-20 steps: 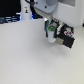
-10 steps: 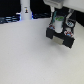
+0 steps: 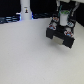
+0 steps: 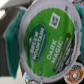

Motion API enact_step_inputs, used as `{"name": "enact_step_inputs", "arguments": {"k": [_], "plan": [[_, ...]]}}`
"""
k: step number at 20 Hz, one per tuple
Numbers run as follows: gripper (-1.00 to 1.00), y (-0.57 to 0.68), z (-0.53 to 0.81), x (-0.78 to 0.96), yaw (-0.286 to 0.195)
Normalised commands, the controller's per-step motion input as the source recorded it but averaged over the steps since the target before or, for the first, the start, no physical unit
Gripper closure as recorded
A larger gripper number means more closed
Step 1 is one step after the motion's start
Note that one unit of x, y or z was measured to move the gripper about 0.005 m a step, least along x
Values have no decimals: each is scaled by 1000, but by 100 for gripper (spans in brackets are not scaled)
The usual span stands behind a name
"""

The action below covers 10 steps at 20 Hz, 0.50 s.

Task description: Open the kcup holder, insert the kcup into the holder, and close the kcup holder

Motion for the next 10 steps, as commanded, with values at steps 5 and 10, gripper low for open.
{"name": "enact_step_inputs", "arguments": {"k": [5, 10], "plan": [[100, 179, -199, -501, 101], [100, 54, -279, -411, 90]]}}
